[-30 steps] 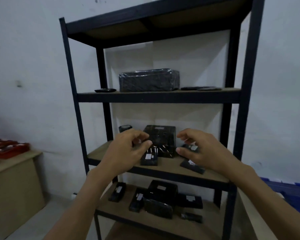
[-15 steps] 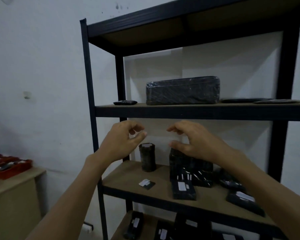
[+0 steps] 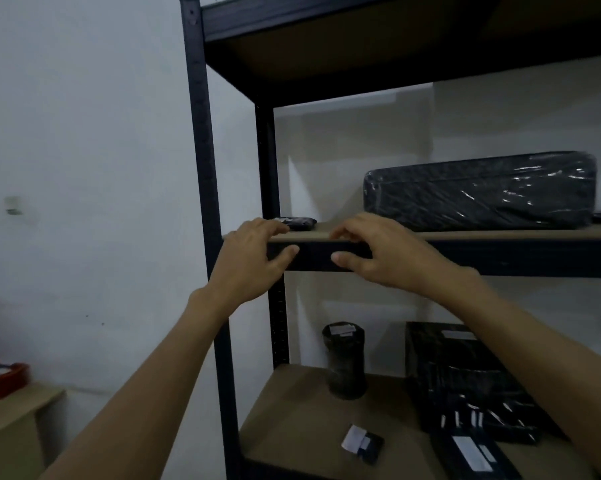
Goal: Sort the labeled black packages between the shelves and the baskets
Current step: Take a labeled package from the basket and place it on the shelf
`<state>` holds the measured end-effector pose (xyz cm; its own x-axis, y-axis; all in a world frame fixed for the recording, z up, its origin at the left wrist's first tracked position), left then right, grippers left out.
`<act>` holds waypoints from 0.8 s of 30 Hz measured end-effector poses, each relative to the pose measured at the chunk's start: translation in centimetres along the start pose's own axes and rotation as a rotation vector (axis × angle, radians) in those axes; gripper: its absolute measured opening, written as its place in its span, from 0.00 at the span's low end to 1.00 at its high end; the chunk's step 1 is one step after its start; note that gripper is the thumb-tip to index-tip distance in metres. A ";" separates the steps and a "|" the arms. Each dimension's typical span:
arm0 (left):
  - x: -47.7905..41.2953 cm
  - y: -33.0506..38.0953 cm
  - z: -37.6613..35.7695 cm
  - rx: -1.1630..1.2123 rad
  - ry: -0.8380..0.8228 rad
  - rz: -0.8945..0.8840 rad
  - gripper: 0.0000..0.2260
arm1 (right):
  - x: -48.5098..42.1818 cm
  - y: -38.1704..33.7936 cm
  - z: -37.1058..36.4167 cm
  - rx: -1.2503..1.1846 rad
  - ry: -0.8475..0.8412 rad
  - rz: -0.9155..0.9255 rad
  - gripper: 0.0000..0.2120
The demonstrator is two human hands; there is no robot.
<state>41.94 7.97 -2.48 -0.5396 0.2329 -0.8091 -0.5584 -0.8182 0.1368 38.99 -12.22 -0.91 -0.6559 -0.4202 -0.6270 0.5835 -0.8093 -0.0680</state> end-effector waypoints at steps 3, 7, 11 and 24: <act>-1.7 -3.3 -1.5 -0.049 -0.027 -0.017 0.23 | -4.4 0.5 -1.0 0.002 0.004 0.007 0.15; -2.9 -6.2 -3.5 -0.088 -0.083 -0.063 0.30 | -9.5 1.5 -2.6 0.027 -0.014 -0.010 0.16; -3.2 -8.0 -4.8 -0.031 -0.005 -0.142 0.30 | -13.7 2.8 -5.5 0.061 -0.114 -0.072 0.19; -2.3 -8.4 -6.6 -0.082 0.292 -0.225 0.24 | -18.1 4.7 -8.1 0.113 -0.315 -0.293 0.24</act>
<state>52.09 10.84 -5.54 -0.2002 0.2616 -0.9442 -0.5836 -0.8059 -0.0995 57.47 -5.04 3.85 -0.9100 -0.2571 -0.3253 0.3070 -0.9451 -0.1117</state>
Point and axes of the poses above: each hand's wrist, its own x-axis away from the middle knuckle, its own z-axis out of the back of the hand, y = z × x, the point moved 3 cm from there along -x, towards the middle knuckle, and after that the axes turned 2 degrees about -z, right-handed, at the moved point
